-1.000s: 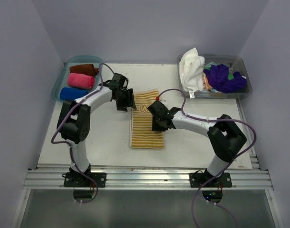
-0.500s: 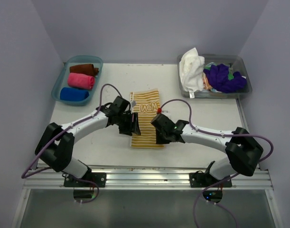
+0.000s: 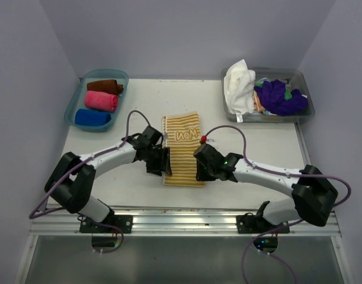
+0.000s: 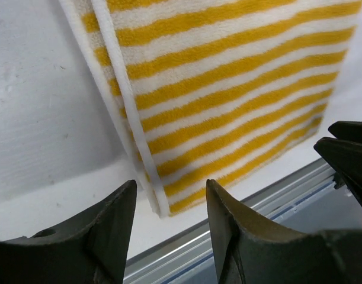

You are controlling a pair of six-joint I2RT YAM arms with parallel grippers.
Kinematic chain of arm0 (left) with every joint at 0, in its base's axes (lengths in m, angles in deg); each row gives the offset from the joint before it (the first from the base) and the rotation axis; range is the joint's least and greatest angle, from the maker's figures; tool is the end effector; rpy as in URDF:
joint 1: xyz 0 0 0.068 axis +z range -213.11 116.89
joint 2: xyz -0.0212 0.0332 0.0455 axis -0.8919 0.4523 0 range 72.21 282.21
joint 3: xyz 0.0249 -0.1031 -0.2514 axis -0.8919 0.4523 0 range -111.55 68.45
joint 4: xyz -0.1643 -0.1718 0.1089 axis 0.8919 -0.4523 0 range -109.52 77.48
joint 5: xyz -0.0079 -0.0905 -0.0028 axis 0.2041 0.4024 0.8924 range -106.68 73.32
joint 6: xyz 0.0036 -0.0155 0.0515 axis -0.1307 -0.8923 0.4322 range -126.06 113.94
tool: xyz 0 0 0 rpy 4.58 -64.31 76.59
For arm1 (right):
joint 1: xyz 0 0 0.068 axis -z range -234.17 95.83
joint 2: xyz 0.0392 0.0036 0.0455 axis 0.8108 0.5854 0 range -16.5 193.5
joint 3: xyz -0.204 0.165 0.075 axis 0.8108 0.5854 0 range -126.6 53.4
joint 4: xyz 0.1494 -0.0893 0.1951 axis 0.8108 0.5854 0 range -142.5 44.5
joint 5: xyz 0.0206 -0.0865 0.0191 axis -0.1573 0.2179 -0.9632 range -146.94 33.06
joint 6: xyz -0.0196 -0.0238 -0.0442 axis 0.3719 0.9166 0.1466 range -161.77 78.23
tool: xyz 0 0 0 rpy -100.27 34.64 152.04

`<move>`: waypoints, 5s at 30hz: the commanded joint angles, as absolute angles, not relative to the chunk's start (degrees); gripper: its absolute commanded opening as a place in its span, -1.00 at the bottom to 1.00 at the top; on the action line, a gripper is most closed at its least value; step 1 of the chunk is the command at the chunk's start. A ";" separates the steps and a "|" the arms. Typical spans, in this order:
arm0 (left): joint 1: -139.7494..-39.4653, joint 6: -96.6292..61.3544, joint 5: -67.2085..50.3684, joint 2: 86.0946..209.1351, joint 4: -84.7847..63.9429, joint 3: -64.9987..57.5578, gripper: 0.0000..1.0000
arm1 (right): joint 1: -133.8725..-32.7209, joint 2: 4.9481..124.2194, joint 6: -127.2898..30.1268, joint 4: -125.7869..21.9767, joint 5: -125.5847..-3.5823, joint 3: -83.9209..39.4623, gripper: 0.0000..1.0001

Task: Roll the towels
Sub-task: Fold the towel, then roll the towel

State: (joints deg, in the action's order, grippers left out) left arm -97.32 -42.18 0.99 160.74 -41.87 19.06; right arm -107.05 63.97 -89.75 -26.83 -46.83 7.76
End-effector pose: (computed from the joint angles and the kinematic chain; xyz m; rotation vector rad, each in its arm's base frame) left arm 0.2262 -0.1668 0.1690 0.0376 2.9327 -0.6933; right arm 0.1652 0.2079 0.1884 -0.0516 2.6541 0.3895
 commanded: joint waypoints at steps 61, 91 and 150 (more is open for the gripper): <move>-101.16 -51.41 -1.29 149.20 -39.06 23.11 -1.00 | -106.99 57.68 -87.30 -25.52 -42.79 5.69 -1.00; -91.76 -49.48 -3.05 166.33 -40.12 7.11 -1.00 | -94.51 76.57 -81.05 -26.57 -42.79 -8.20 -0.93; -92.02 -40.08 -7.28 177.15 -42.06 -1.95 -0.73 | -109.53 75.80 -94.41 -33.16 -49.74 -0.12 -0.69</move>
